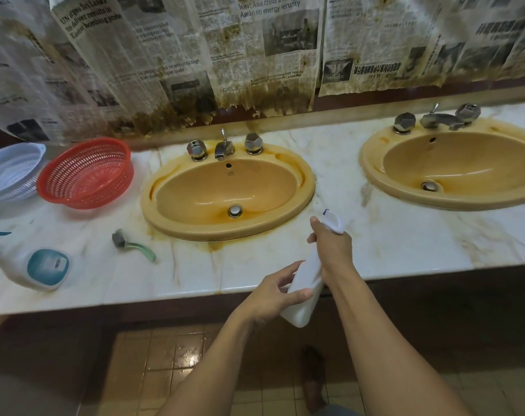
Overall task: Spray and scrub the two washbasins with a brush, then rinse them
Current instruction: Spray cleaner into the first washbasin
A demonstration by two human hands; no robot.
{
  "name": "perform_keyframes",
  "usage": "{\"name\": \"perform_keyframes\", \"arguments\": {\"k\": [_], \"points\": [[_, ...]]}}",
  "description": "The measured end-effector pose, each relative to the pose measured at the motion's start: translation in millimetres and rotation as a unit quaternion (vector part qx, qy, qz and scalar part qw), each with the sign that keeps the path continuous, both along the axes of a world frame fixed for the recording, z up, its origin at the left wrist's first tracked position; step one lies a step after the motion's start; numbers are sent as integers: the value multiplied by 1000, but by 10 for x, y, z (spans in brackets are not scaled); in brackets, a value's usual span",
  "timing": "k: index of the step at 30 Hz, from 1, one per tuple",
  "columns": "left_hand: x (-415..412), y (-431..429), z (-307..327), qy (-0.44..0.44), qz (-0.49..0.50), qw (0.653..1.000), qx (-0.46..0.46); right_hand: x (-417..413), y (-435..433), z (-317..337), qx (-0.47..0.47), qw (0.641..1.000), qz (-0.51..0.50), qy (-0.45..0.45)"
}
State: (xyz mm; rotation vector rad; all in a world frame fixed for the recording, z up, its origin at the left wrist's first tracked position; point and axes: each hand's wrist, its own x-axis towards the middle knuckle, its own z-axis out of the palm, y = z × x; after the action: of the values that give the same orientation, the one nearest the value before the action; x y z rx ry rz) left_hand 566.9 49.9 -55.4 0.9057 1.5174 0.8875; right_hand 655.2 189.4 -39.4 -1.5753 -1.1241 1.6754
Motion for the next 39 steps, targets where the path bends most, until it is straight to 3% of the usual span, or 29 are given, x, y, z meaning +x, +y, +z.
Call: {"name": "perform_keyframes", "arguments": {"k": [4, 12, 31, 39], "points": [[-19, 163, -20, -1, 13, 1000, -9, -46, 159, 51, 16, 999, 42, 14], [-144, 514, 12, 5, 21, 1000, -9, -98, 500, -7, -21, 999, -39, 0], [-96, 1045, -32, -33, 83, 996, -13, -122, 1081, 16, 5, 996, 69, 55], [-256, 1025, 23, -51, 52, 997, -11, -327, 1053, 17, 5, 1000, -4, -14]]}}
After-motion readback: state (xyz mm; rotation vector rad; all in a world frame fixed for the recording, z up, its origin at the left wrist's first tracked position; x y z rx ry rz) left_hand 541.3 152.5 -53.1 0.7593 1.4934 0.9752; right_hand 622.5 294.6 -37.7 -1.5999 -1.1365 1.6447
